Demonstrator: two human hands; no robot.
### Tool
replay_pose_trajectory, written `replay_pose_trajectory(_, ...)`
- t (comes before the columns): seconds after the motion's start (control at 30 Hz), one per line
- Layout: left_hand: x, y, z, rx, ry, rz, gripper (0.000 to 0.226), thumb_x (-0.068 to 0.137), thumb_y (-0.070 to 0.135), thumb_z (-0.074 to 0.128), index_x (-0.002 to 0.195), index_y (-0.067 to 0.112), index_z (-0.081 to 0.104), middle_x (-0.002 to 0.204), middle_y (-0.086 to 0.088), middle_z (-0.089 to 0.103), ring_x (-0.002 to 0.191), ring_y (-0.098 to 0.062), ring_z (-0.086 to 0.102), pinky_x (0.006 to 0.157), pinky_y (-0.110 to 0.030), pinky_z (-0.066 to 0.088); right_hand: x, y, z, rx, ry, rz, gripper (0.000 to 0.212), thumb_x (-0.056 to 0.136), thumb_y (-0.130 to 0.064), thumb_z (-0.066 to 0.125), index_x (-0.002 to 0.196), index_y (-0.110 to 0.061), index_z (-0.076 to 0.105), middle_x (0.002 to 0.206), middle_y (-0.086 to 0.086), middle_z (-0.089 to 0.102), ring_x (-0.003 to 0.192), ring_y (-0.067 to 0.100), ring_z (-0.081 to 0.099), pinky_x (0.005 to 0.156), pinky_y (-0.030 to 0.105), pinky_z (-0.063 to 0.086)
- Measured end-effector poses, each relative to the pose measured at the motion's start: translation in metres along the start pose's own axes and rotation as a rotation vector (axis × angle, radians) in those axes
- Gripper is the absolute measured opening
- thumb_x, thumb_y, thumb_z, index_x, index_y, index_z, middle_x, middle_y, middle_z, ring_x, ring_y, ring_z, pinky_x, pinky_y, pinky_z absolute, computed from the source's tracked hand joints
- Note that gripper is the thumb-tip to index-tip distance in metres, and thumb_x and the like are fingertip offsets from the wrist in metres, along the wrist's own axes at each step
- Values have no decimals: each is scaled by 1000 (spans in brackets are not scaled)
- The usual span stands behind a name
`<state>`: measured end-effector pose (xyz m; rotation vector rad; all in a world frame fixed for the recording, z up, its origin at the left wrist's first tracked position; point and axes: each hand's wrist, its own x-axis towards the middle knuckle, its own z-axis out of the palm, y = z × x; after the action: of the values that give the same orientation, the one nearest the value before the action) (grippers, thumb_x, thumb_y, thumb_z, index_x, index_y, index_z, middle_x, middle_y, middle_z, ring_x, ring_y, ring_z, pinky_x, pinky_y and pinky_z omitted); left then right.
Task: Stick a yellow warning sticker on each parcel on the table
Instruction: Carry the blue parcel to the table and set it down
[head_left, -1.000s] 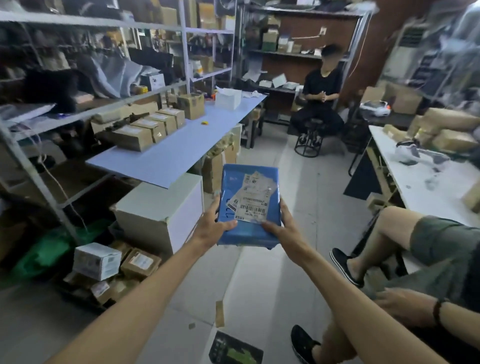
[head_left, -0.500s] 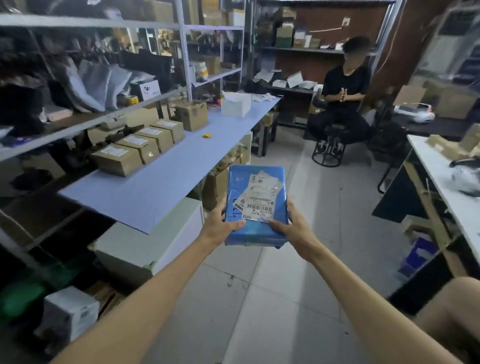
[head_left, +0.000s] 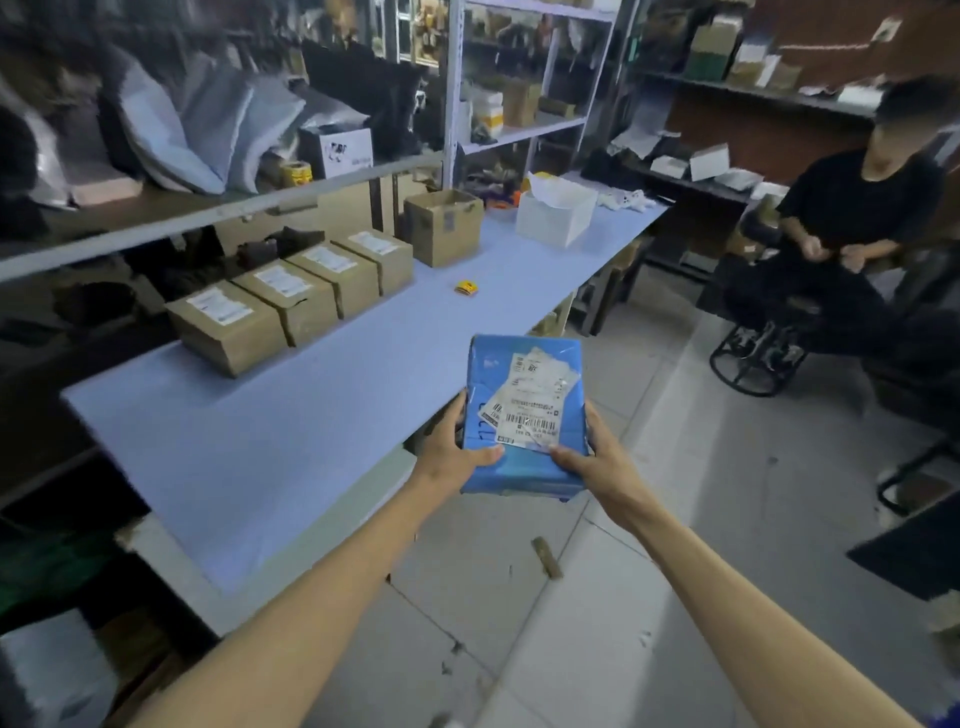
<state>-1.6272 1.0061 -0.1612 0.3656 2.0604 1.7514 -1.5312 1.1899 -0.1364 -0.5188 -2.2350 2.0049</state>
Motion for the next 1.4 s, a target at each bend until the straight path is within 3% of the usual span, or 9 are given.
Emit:
replay_pose_trajectory(0.13, 84, 20, 3, 14, 39, -34, 95, 76, 14, 79, 150, 29, 22, 124, 2, 57, 112, -18, 58, 97, -40, 52, 93, -15, -22, -26, -50, -4, 75, 89, -10, 66, 148, -34, 26, 133, -1, 57, 114, 21, 63, 81, 45, 59)
replay_pose_trajectory(0.27, 158, 28, 6, 20, 107, -43, 98, 75, 17, 80, 151, 32, 20, 124, 4, 54, 114, -20, 57, 95, -38, 52, 178, -27, -38, -28, -137, -8, 77, 90, -7, 65, 149, -35, 25, 132, 0, 57, 109, 25, 64, 58, 22, 56)
replay_pose_trajectory(0.43, 237, 31, 14, -8, 233, -69, 97, 75, 16, 80, 150, 35, 22, 125, 2, 55, 111, -19, 58, 90, -35, 53, 281, -28, -59, -37, -252, -37, 74, 89, -6, 66, 144, -38, 29, 126, -15, 57, 106, 3, 64, 74, 19, 56)
replay_pose_trajectory(0.57, 293, 35, 28, -39, 358, -100, 94, 75, 14, 80, 148, 34, 24, 127, -2, 55, 113, -21, 57, 89, -33, 53, 359, -30, -77, -49, -357, -71, 69, 88, -3, 65, 135, -40, 31, 115, -24, 54, 98, -4, 61, 72, 15, 54)
replay_pose_trajectory(0.83, 361, 49, 50, -83, 671, -197, 89, 75, 12, 79, 146, 29, 28, 129, -5, 55, 116, -22, 56, 86, -28, 52, 490, -40, -88, -82, -678, -58, 69, 86, -10, 70, 138, -40, 36, 128, -3, 58, 113, 11, 60, 77, 20, 57)
replay_pose_trajectory(0.93, 373, 48, 38, -106, 770, -220, 90, 74, 11, 80, 146, 28, 29, 131, -6, 55, 119, -24, 55, 92, -35, 52, 522, -46, -66, -84, -785, -36, 69, 86, -10, 70, 134, -46, 37, 128, -1, 58, 112, 18, 62, 70, 25, 60)
replay_pose_trajectory(1.03, 381, 38, 25, -135, 863, -241, 91, 73, 9, 80, 146, 28, 29, 130, -6, 56, 116, -23, 56, 89, -31, 52, 547, -46, -39, -114, -870, -7, 72, 85, -7, 70, 138, -41, 35, 127, 5, 57, 110, 27, 63, 57, 24, 58)
replay_pose_trajectory(1.23, 398, 6, -13, -177, 922, -268, 89, 71, 12, 82, 143, 28, 32, 129, -3, 56, 115, -21, 57, 95, -38, 52, 581, -37, 9, -175, -919, 41, 71, 84, -4, 71, 136, -36, 35, 126, 10, 54, 107, 29, 64, 56, 27, 59)
replay_pose_trajectory(1.4, 413, -17, -41, -215, 938, -294, 74, 76, 12, 78, 136, 25, 37, 122, -3, 57, 110, -19, 57, 90, -31, 50, 598, -31, 42, -226, -897, 92, 68, 83, 0, 70, 130, -36, 36, 123, 10, 55, 110, 29, 62, 62, 27, 61)
